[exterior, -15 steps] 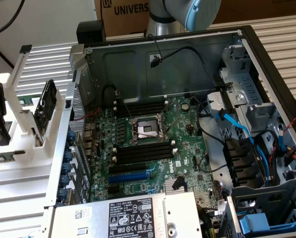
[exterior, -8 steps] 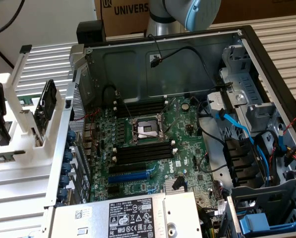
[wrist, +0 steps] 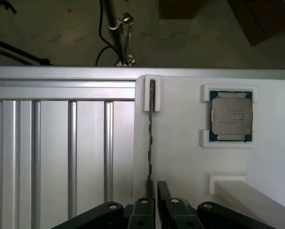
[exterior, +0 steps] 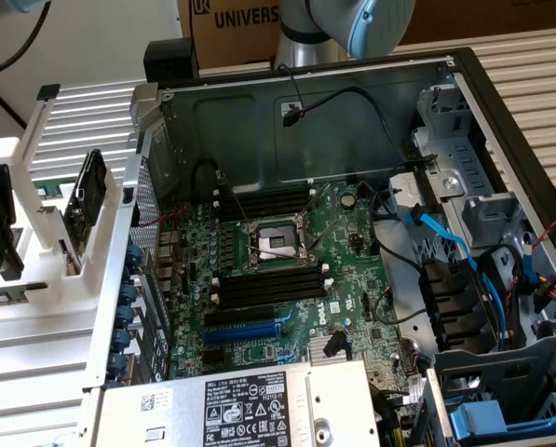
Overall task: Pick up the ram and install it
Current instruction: 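Pick up the ram and move it above insertion slot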
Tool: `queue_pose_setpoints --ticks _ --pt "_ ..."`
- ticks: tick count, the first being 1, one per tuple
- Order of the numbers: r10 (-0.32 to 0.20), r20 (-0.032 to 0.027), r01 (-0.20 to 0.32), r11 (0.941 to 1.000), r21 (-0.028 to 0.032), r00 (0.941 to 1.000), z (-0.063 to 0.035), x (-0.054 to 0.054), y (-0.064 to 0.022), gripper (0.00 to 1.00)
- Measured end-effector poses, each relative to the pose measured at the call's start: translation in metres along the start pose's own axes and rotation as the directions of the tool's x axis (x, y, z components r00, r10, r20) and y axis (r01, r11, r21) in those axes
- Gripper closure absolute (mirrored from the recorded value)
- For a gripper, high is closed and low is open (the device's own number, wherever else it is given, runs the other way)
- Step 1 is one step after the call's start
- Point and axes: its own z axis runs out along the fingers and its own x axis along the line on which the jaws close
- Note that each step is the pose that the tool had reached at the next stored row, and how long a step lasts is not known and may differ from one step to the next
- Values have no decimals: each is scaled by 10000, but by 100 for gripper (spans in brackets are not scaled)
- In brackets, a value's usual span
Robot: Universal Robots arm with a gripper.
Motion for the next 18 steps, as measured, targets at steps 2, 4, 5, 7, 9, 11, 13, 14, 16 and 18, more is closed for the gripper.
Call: queue_pose_setpoints --ticks 2,4,5,7,9,11,13,14,16,18 --pt "0 1 0 10000 2 10000 1 0 -1 82" --pt "0 1 0 10000 3 10000 3 0 0 82" --pt "0 -1 0 10000 7 10000 5 -1 9 82" --pt "1 -1 -1 10000 9 10000 10 0 11 82" --pt "1 -3 -1 10000 6 10000 18 2 11 82" --pt "0 -3 0 10000 6 10000 18 3 10 82" --pt "0 -3 0 10000 6 10000 19 3 10 82" --pt "0 -2 0 10000 7 10000 19 3 10 82" --pt "0 -3 0 10000 3 10000 21 28 9 82" --pt "1 -2 -1 10000 -2 10000 22 34 4 82"
